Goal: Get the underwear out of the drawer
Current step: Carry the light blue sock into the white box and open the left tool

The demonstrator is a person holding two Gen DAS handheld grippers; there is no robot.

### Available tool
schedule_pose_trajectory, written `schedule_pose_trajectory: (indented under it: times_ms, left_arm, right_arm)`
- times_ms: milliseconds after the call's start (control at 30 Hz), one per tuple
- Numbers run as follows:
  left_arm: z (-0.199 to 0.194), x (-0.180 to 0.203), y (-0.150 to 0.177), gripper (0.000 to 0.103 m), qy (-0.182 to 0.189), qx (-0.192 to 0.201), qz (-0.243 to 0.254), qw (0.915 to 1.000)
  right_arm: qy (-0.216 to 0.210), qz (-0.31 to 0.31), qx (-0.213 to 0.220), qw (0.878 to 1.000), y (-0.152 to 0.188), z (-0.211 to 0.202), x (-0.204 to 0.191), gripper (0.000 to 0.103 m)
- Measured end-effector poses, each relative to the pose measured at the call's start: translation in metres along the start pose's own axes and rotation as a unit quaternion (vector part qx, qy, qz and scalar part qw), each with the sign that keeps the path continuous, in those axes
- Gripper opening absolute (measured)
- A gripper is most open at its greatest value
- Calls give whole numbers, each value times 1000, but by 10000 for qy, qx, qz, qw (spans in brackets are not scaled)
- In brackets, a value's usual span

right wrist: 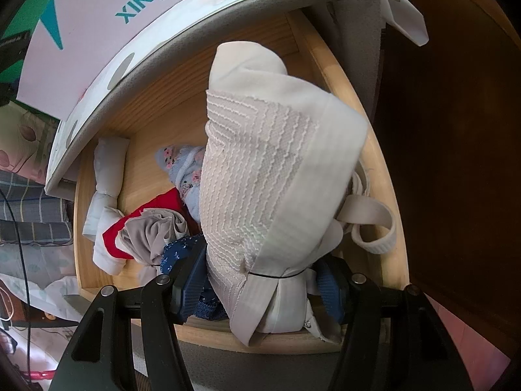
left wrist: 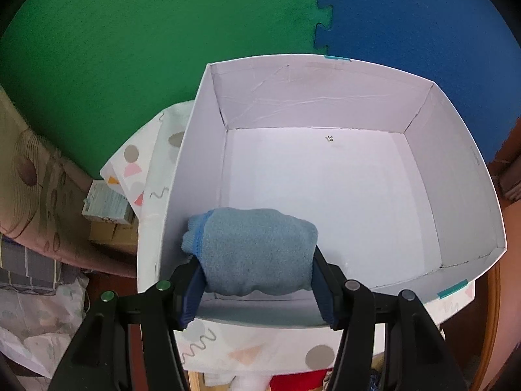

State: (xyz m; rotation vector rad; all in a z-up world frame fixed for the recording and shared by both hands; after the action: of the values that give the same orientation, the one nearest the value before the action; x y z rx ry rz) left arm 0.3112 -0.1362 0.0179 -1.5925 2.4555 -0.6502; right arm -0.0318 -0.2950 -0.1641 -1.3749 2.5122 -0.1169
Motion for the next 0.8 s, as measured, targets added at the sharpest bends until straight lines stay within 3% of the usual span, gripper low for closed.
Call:
schedule_pose_trajectory:
  times_ms: [533,800]
  left_arm:
    - [-16,-4,19,61,-156,31,-157,9997]
    - [-17,-2,13,67,-52,148,-133,9998]
  right_arm:
    - [22,-1,6,10000,0,0,0,58]
    - [24,-8,7,10000,0,0,0,58]
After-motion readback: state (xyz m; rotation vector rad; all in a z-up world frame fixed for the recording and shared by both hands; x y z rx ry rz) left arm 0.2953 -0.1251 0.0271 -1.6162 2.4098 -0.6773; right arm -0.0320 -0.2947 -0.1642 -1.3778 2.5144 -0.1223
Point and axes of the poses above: each gripper's, at about its wrist camera, not at the fingertips, and z roughly the way its jaws point, x to its right, y to its underside, the point moved 6 cm from there along z, roughly the way its jaws point, and after that the axes turned 12 degrees about y, right-handed, at the moved point
